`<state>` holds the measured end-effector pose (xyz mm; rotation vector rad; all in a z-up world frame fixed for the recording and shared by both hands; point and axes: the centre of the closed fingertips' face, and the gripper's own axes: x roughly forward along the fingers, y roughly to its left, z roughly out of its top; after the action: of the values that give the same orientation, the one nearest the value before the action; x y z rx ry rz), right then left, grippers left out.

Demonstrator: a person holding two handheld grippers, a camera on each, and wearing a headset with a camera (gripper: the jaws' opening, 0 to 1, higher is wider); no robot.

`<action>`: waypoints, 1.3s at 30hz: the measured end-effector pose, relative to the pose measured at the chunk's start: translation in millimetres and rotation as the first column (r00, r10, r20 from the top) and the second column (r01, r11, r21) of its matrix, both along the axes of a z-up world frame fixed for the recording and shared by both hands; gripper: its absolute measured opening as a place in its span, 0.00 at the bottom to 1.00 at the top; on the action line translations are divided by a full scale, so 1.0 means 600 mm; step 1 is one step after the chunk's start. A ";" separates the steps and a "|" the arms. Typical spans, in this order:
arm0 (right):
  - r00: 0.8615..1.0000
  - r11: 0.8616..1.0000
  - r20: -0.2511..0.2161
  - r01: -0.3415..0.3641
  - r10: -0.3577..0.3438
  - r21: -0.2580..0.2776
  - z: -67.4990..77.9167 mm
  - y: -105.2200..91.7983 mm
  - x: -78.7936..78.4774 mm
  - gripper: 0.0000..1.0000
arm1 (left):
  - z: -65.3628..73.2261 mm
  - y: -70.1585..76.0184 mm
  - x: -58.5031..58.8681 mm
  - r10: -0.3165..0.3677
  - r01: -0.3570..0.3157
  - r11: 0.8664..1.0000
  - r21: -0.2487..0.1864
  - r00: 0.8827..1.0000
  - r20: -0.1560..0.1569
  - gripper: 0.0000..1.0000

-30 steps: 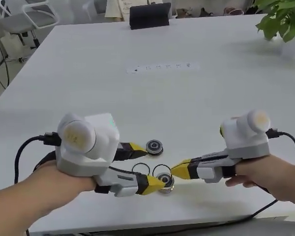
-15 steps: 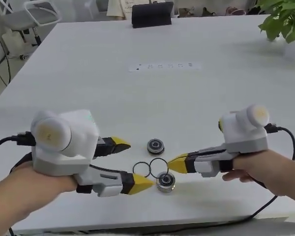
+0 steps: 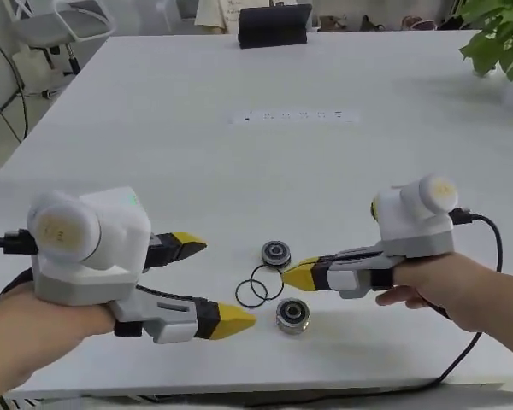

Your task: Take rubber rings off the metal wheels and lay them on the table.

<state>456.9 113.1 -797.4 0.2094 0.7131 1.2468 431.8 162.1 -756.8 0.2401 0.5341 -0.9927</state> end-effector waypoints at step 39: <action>0.999 0.994 -0.026 -0.049 0.046 -0.102 -0.053 0.039 0.004 0.00 | 0.011 0.052 0.006 0.084 -0.084 0.996 -0.008 0.996 0.015 0.81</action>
<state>459.6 136.5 -829.0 0.1231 0.8041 1.2510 435.6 193.3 -750.4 0.2168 0.5225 -0.9105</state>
